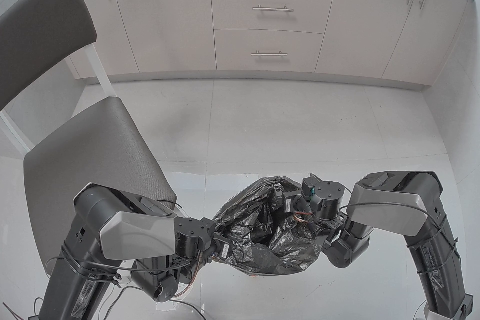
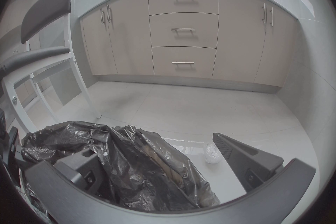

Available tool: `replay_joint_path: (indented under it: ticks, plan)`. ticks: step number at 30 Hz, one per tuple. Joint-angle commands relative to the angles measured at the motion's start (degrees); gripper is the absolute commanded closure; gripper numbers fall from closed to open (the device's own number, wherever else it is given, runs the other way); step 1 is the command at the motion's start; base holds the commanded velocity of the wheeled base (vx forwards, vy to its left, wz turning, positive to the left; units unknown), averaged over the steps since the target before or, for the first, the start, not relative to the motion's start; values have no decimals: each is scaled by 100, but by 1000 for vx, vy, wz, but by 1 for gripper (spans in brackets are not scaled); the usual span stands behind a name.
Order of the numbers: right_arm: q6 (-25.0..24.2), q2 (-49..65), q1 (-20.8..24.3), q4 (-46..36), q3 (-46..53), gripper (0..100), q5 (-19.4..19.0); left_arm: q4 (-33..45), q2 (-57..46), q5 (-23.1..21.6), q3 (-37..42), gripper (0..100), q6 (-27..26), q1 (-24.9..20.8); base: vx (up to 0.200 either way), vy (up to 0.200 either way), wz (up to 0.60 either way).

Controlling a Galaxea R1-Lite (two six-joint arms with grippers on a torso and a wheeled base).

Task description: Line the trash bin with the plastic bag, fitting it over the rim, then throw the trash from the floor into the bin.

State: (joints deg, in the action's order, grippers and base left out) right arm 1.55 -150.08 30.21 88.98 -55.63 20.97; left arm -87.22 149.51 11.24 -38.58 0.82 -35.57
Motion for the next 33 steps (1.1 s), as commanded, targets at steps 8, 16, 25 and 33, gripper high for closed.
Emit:
replay_joint_path:
  ticks: [8,16,25,33]
  plan:
    - [-5,-21,3,41,-1,0,4,12,44,1,35,0,24,-38,0,0,0]
    - [-5,-4,3,76,8,0,4,-32,-97,1,237,0,129,-125,0,0,0]
    - [-5,22,-6,85,8,0,4,-40,-396,1,685,0,630,-134,0,0,0]
    - [-5,49,-6,93,25,0,13,-5,-800,1,1081,0,1703,-653,0,0,0]
